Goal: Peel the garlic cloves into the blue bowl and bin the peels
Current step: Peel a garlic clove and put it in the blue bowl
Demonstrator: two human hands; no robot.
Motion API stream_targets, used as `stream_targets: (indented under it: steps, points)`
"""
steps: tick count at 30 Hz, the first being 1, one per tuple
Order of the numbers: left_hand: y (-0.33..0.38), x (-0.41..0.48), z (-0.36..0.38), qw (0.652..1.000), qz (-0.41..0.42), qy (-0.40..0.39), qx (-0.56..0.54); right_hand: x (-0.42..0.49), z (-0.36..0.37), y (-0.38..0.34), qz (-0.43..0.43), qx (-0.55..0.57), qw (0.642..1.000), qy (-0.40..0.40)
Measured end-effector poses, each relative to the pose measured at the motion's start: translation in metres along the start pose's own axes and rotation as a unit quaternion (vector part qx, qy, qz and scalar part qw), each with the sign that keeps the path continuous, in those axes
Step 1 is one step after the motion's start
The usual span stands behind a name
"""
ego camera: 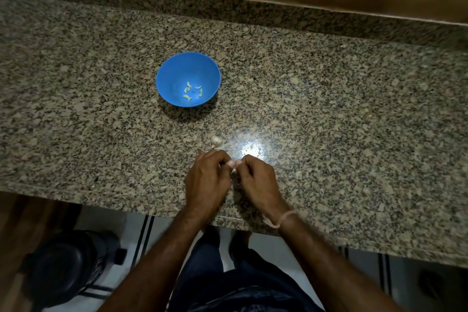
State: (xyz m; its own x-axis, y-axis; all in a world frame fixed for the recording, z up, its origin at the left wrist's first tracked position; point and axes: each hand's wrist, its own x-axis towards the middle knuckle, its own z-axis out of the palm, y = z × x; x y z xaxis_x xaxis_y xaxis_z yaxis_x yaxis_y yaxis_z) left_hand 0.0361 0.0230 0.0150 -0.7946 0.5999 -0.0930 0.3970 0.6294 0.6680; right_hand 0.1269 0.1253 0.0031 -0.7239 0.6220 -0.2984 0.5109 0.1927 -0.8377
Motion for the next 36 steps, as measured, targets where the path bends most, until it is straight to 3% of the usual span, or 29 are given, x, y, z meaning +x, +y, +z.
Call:
stream_targets:
  steps: [2, 3, 5, 7, 9, 10, 12, 13, 15, 17, 18, 20, 22, 24, 26, 28, 36]
  points:
    - [-0.003, 0.001, 0.002, 0.997, -0.045, -0.03, -0.063, 0.001, -0.003, -0.004, -0.036, -0.052, 0.998, 0.004]
    - [-0.003, -0.001, 0.001, 0.997, -0.029, -0.02, -0.07, 0.003, -0.006, -0.004, -0.024, -0.031, 0.999, -0.007]
    - [0.0, -0.004, 0.0, 0.999, 0.029, 0.021, -0.031, 0.007, -0.007, -0.007, 0.067, 0.104, 0.99, -0.067]
    - [-0.001, -0.002, -0.002, 0.999, 0.033, 0.029, 0.005, 0.007, -0.006, -0.011, 0.142, 0.188, 0.967, -0.098]
    - [-0.006, 0.003, -0.001, 0.997, -0.066, -0.022, -0.045, 0.007, -0.001, -0.005, 0.039, 0.092, 0.994, -0.048]
    - [-0.007, 0.008, -0.001, 0.98, -0.132, -0.063, -0.134, 0.007, 0.001, 0.001, -0.045, -0.009, 0.999, -0.008]
    - [-0.007, 0.009, -0.002, 0.949, -0.188, -0.103, -0.229, 0.01, 0.001, 0.007, -0.12, -0.111, 0.986, 0.019]
    - [-0.004, 0.008, -0.003, 0.965, -0.154, -0.084, -0.193, 0.011, 0.001, 0.006, -0.1, -0.092, 0.991, 0.009]
    - [-0.001, 0.002, -0.004, 1.0, 0.005, 0.001, -0.029, 0.015, 0.0, 0.0, 0.03, 0.09, 0.995, -0.035]
    - [-0.001, 0.002, -0.004, 0.994, 0.096, 0.043, 0.039, 0.016, -0.001, -0.008, 0.197, 0.253, 0.942, -0.096]
    - [-0.001, 0.003, -0.004, 0.994, 0.092, 0.044, 0.039, 0.015, -0.002, -0.011, 0.218, 0.267, 0.933, -0.103]
    - [-0.004, 0.007, 0.0, 1.0, -0.014, -0.005, -0.018, 0.012, -0.001, -0.008, 0.114, 0.169, 0.977, -0.061]
    - [-0.007, 0.012, 0.002, 0.977, -0.136, -0.07, -0.146, 0.01, 0.0, 0.0, -0.014, 0.003, 1.0, 0.003]
    - [-0.006, 0.009, 0.002, 0.986, -0.094, -0.06, -0.12, 0.011, 0.002, 0.0, -0.024, -0.006, 1.0, 0.015]
    - [-0.005, 0.003, 0.0, 0.999, 0.03, -0.009, -0.006, 0.014, 0.002, -0.003, 0.08, 0.148, 0.985, -0.029]
    - [-0.004, 0.003, -0.001, 0.994, 0.094, 0.006, 0.049, 0.012, -0.001, -0.007, 0.171, 0.273, 0.944, -0.075]
    - [-0.006, 0.005, -0.001, 0.998, 0.031, 0.018, 0.058, 0.016, -0.008, 0.003, 0.048, 0.161, 0.985, -0.05]
